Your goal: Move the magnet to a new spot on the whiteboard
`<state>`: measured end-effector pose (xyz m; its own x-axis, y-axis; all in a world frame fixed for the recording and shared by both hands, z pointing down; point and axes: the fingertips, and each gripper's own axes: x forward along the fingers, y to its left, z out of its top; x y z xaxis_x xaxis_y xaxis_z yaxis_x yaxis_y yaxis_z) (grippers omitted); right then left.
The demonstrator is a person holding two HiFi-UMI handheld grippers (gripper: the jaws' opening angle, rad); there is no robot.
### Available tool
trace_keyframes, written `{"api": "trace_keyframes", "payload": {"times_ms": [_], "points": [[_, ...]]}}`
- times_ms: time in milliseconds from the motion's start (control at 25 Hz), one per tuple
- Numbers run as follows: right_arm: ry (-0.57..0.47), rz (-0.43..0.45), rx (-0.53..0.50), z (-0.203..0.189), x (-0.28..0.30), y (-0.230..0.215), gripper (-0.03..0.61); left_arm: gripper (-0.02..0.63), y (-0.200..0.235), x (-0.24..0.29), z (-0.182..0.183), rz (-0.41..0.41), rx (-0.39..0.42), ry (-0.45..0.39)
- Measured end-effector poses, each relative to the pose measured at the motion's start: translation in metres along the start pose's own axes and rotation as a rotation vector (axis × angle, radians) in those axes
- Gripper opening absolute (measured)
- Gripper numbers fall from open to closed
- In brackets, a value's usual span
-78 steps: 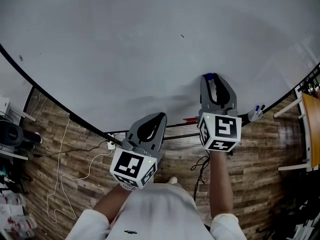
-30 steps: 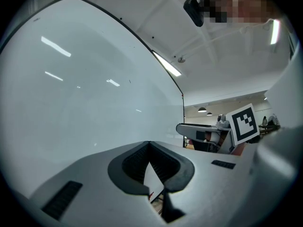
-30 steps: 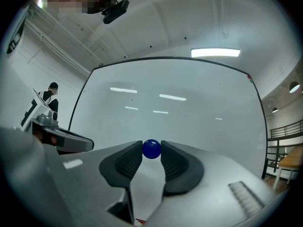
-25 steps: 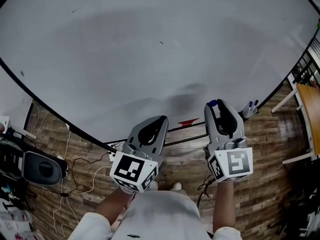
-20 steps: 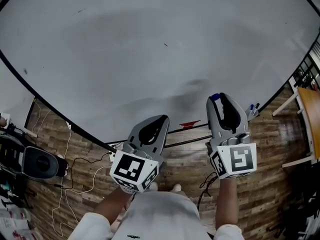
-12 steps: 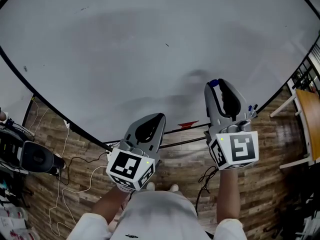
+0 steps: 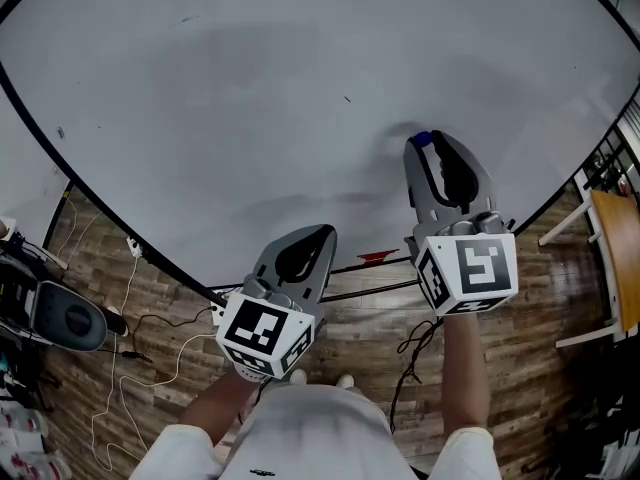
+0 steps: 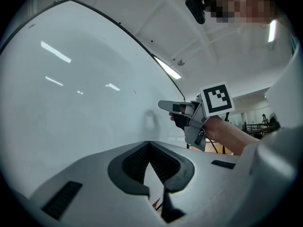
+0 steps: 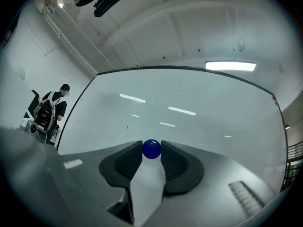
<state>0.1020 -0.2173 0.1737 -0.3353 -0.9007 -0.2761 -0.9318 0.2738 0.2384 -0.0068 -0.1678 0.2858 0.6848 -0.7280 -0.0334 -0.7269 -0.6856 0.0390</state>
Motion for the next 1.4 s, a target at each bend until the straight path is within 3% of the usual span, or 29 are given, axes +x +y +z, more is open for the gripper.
{"api": "trace_keyframes", "payload": {"times_ms": [440, 1400], "points": [[-0.003, -0.016, -0.076, 0.011, 0.036, -0.002, 0.132, 0.006, 0.005, -0.001, 0.003, 0.006, -0.001, -0.003], [-0.012, -0.058, -0.089, 0.005, 0.031, -0.004, 0.133, 0.006, 0.002, -0.008, 0.0, 0.01, -0.004, -0.003]]}}
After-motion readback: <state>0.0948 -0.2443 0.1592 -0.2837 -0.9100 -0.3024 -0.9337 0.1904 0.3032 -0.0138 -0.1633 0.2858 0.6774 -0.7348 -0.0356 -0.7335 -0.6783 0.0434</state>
